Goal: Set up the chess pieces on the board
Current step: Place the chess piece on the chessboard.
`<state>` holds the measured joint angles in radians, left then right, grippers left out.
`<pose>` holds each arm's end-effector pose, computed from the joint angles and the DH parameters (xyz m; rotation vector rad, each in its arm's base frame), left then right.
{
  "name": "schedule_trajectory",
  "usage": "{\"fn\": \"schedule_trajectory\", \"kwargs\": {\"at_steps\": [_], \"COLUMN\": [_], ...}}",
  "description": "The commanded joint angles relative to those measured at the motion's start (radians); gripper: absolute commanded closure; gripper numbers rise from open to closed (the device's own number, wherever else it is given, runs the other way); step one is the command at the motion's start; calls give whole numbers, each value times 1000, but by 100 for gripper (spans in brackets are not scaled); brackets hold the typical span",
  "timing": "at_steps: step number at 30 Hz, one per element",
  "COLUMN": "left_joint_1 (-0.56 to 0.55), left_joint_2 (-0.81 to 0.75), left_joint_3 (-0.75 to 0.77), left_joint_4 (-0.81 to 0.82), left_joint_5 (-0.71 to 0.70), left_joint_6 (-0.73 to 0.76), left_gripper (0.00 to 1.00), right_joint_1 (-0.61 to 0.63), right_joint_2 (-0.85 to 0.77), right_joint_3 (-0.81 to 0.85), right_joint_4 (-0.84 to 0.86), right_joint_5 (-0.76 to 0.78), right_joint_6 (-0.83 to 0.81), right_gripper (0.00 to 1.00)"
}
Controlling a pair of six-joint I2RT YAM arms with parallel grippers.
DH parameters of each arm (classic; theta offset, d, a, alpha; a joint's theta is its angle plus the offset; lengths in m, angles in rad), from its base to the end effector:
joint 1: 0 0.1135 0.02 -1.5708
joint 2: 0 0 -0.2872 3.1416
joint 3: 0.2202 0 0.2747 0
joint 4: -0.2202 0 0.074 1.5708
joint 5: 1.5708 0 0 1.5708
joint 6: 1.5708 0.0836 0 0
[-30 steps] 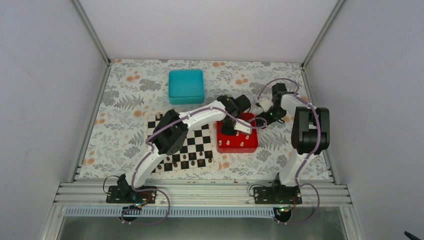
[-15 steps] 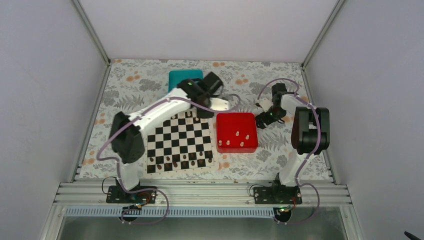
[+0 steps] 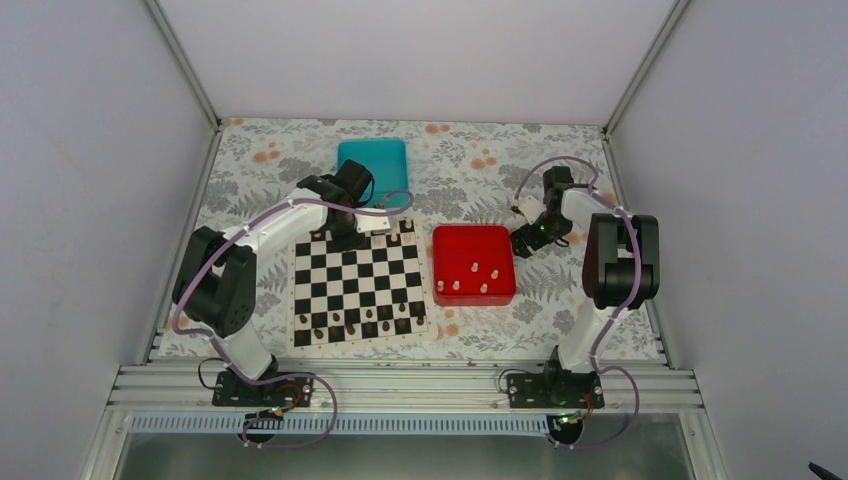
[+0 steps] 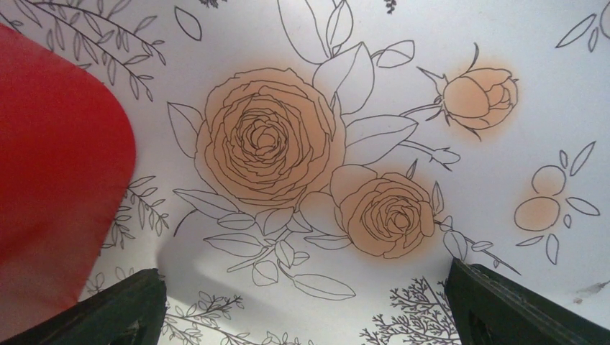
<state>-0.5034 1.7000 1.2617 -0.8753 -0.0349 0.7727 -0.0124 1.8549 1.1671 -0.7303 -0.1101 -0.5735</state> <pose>0.3214 -0.1737 0.1865 1.7160 2.3251 0.1001 0.3697 0.0046 0.1101 -0.8322 2.8432 0.0908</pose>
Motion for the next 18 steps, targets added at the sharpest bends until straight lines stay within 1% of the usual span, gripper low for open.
{"fn": "schedule_trajectory", "kwargs": {"at_steps": [1,9,18], "left_joint_1": [4,4,23], "left_joint_2": [42,168,217], "left_joint_3": [1,40,64], "left_joint_4": [99,129,146], "left_joint_5": [69,86,76], "left_joint_6": [-8,7,20], "left_gripper": [89,89,88], "right_joint_1": [9,9,9], "right_joint_2": [18,25,33], "right_joint_3": [-1,-7,-12], "right_joint_4": [-16,-13,-10], "right_joint_5": [11,16,17], "right_joint_6": [8,7,3], "right_gripper": [0,0,0]}}
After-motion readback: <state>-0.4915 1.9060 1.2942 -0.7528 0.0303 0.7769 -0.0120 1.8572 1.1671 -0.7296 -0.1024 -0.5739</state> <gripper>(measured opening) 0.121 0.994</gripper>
